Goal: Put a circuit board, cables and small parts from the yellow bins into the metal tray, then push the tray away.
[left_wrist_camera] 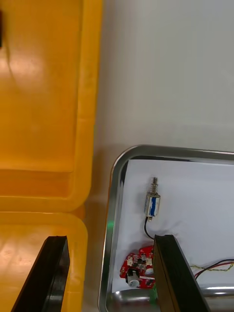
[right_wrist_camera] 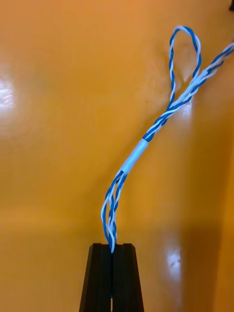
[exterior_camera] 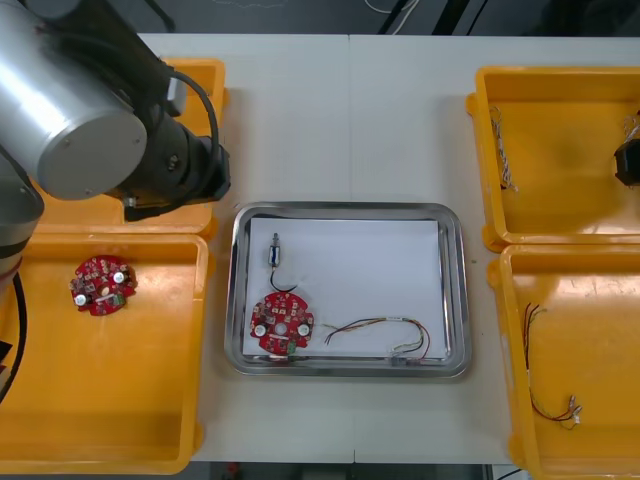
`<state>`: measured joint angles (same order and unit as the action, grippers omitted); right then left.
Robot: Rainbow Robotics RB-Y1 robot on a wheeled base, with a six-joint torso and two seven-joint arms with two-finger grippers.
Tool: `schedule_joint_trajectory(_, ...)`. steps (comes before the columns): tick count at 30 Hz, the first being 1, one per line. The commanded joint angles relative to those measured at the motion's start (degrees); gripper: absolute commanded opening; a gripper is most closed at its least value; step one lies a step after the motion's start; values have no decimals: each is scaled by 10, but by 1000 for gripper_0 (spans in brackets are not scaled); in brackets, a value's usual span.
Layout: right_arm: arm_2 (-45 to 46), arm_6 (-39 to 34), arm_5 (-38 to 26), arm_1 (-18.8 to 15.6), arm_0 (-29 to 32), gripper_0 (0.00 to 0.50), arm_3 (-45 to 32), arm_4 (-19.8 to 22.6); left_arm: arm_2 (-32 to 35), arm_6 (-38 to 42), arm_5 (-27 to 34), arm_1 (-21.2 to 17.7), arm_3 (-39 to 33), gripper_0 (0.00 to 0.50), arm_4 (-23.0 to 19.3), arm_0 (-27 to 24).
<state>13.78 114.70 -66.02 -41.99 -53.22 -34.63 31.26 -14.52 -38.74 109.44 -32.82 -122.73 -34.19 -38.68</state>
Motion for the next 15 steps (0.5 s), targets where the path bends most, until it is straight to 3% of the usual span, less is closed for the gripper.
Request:
schedule_joint_trajectory(1, -12, 4, -54, -21, -22, 0, -69, -7, 53, -3, 6, -32, -9, 500, -13, 4)
schedule_joint_trajectory(15, -15, -33, -205, -12, -21, 0, -189, -4, 141, -140, 6, -58, 90, 500, -26, 4)
